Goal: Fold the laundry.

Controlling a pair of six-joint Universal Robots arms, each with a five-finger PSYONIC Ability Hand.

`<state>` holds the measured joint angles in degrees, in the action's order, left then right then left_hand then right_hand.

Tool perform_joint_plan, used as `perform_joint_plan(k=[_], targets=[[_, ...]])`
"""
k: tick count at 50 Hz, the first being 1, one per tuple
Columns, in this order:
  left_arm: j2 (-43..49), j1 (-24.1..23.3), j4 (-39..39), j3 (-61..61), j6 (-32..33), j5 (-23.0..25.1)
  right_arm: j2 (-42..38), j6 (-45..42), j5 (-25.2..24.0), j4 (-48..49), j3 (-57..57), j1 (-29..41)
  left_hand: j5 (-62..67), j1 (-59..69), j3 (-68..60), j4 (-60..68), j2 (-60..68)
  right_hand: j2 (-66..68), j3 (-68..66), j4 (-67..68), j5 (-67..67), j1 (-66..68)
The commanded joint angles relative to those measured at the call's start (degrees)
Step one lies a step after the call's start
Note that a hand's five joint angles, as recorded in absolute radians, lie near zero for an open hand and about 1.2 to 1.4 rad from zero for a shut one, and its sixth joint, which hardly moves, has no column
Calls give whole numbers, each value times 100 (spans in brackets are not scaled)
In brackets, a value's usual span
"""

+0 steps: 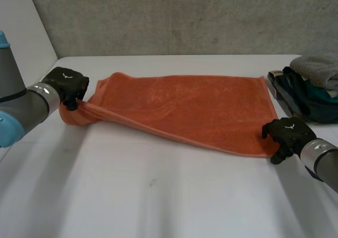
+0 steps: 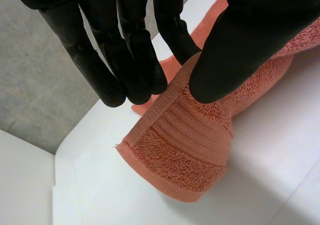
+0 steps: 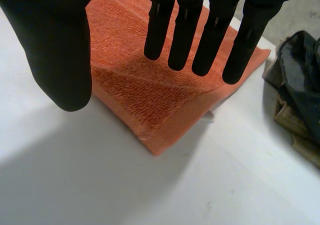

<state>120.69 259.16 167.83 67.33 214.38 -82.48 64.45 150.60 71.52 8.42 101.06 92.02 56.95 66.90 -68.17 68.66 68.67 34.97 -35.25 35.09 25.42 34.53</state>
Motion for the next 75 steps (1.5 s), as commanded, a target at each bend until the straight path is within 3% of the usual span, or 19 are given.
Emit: perform_joint_plan(k=[1, 15, 19, 22, 26, 32, 38, 41, 46, 54, 59, 64, 67, 70, 75], targets=[[262, 11, -303, -439, -195, -58, -213, -286, 55, 353, -86, 88, 1189, 1195, -1067, 1018, 1017, 750, -721, 737, 705, 794], [367, 11, -374, -642, -309, -189, -504, -382, 310, 854, -385, 194, 1189, 1195, -1067, 1018, 1017, 1775, -1747, 1763, 1730, 1819], [350, 29, -400, -589, -309, -181, -565, -400, 345, 925, -499, 229, 1189, 1195, -1067, 1018, 1017, 2648, -2619, 2635, 2603, 2692], [306, 38, -426, -467, -309, -163, -583, -417, 327, 916, -596, 255, 1189, 1195, -1067, 1018, 1017, 4499, -4471, 4487, 4455, 4543], [165, 38, -523, -177, -283, -146, -495, -593, 354, 776, -649, 299, 1206, 1211, -1084, 1035, 1034, 4503, -4475, 4491, 4458, 4547], [-475, 108, -1066, 893, 268, -163, 339, -1725, 389, -523, -447, 203, 1305, 1310, -1183, 1134, 1133, 4503, -4475, 4491, 4458, 4547], [-986, 275, -2034, 1993, 1315, 12, 919, -3790, 731, -3133, -148, -272, 1305, 1310, -1183, 1134, 1133, 4503, -4475, 4491, 4458, 4547], [-1118, 354, -2219, 2363, 1746, 267, 1052, -4232, 740, -3409, -130, -316, 1305, 1310, -1183, 1134, 1133, 4503, -4475, 4491, 4458, 4547], [-969, 354, -1886, 2145, 1774, 285, 921, -3863, 740, -3013, -385, -26, 1305, 1310, -1183, 1134, 1133, 4503, -4475, 4491, 4458, 4547], [-48, 214, -955, 233, 1651, -550, -168, -2916, 1038, -2548, -2182, 561, 1305, 1310, -1183, 1134, 1133, 4503, -4475, 4491, 4458, 4547], [174, 3, -331, -1255, 1467, -208, -582, -1975, 1513, -1942, -3924, 862, 1305, 1310, -1183, 1134, 1133, 4503, -4475, 4491, 4458, 4547], [60, -33, 1434, -2671, 492, -31, -636, -510, 1847, -145, -5279, 923, 1305, 1310, -1183, 1134, 1133, 4503, -4475, 4491, 4458, 4547], [-10, 29, 2513, -2987, -209, -459, -443, 256, 1935, 1234, -5272, 932, 1305, 1310, -1183, 1134, 1133, 4503, -4475, 4491, 4458, 4547], [-2, 64, 3053, -3129, -537, -839, -276, 636, 1945, 2082, -5158, 932, 1305, 1310, -1183, 1134, 1133, 4503, -4475, 4491, 4458, 4547], [16, 117, 2862, -3121, -740, -893, -275, 559, 1813, 2323, -5000, 1055, 1305, 1310, -1183, 1134, 1133, 4503, -4475, 4491, 4458, 4547]])
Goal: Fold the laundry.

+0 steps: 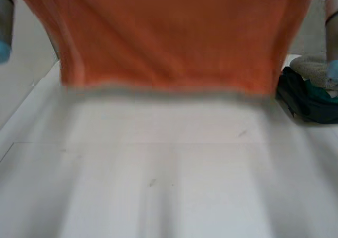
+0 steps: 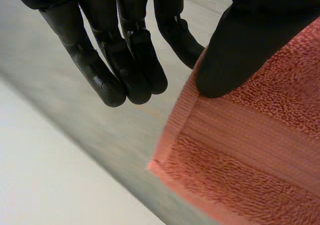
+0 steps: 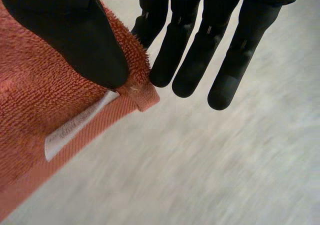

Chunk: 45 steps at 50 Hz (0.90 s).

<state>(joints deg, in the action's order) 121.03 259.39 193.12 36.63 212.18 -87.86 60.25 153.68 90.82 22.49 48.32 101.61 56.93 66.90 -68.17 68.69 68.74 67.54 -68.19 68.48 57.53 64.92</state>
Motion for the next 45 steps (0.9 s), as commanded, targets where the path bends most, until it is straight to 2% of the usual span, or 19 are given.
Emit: perform_joint_plan(k=[1, 6, 15, 19, 23, 29, 34, 40, 43, 45], targets=[[-27, 103, 253, -7, -546, -311, 127, 224, -152, 871, 284, 130, 1307, 1310, -1183, 1131, 1126, 1246, -1181, 1152, 1247, 1508], [-27, 164, 76, 493, -722, -21, -101, 145, -293, 529, 293, 297, 1307, 1310, -1183, 1131, 1126, 1246, -1181, 1152, 1247, 1508], [184, 243, 375, 1847, -704, 216, -716, 39, -355, -175, 626, 359, 1307, 1310, -1183, 1131, 1126, 1246, -1181, 1152, 1247, 1508], [368, 252, 401, 2471, -529, 383, -1068, -101, -390, -552, 951, 394, 1307, 1310, -1183, 1131, 1126, 1246, -1181, 1152, 1247, 1508], [474, 217, 261, 3059, -20, 454, -1288, -356, -390, -983, 1302, 386, 1307, 1310, -1183, 1131, 1126, 1246, -1181, 1152, 1247, 1508], [53, 200, -467, 4193, 886, 489, -1095, -980, -355, -1958, 2032, 263, 1307, 1310, -1183, 1131, 1126, 1246, -1181, 1152, 1247, 1508], [-676, 208, -1399, 5055, 1492, 454, -331, -1419, -364, -2617, 2778, -45, 1307, 1310, -1183, 1131, 1126, 1246, -1181, 1152, 1247, 1508], [-1450, 305, -3095, 5829, 2187, 419, 627, -3070, -337, -4049, 4044, -414, 1307, 1310, -1183, 1131, 1126, 1246, -1181, 1152, 1247, 1508], [-1547, 305, -3832, 5917, 2371, 463, 969, -3938, -425, -4454, 4492, -633, 1307, 1310, -1183, 1131, 1126, 1246, -1181, 1152, 1247, 1508], [-1521, 296, -4158, 5900, 2477, 498, 1076, -4196, -521, -4359, 4572, -660, 1307, 1310, -1183, 1131, 1126, 1246, -1181, 1152, 1247, 1508]])
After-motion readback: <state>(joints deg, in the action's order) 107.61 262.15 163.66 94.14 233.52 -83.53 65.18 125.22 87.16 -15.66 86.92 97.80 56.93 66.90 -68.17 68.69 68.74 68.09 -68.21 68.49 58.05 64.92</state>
